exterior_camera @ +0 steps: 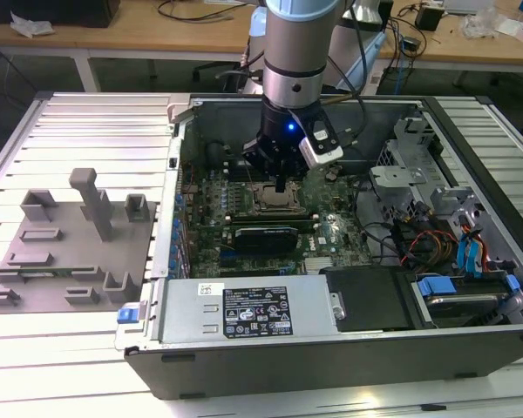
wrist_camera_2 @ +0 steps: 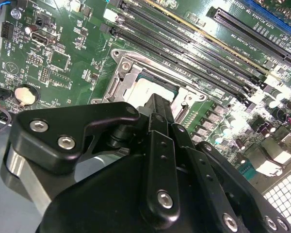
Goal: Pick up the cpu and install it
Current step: 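Install the first cpu locking lever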
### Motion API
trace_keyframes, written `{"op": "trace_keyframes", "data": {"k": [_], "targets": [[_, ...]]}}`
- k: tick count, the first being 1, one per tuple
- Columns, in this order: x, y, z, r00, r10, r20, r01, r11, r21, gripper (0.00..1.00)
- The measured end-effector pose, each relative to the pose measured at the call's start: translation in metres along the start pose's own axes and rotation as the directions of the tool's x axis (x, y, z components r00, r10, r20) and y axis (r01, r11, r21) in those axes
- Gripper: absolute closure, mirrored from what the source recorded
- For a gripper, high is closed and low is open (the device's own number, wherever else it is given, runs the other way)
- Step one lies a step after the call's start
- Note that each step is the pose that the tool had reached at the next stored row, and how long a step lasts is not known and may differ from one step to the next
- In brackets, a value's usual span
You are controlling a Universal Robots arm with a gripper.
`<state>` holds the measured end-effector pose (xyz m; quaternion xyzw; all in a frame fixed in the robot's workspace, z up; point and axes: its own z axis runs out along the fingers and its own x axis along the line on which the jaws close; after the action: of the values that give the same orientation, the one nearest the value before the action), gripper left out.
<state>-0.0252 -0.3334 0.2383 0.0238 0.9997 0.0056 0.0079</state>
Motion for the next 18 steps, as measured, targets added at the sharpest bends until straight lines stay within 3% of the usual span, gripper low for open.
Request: {"op": "trace_keyframes", "data": {"k": [3, 6, 10, 18], "targets": [[0.0, 0.0, -0.0008, 1.0, 0.0, -0.0002, 0.0, 1.0, 0.0005, 0.89], [-0.0002, 0.0002, -0.0145, 1.0, 0.0, 0.0, 0.0, 1.0, 0.0, 0.89], [-0.0001, 0.0002, -0.0147, 1.0, 0.0, 0.0, 0.0, 1.0, 0.0, 0.89], [0.0088, 0.0002, -0.0148, 1.0, 0.0, 0.0, 0.0, 1.0, 0.0, 0.89]]}}
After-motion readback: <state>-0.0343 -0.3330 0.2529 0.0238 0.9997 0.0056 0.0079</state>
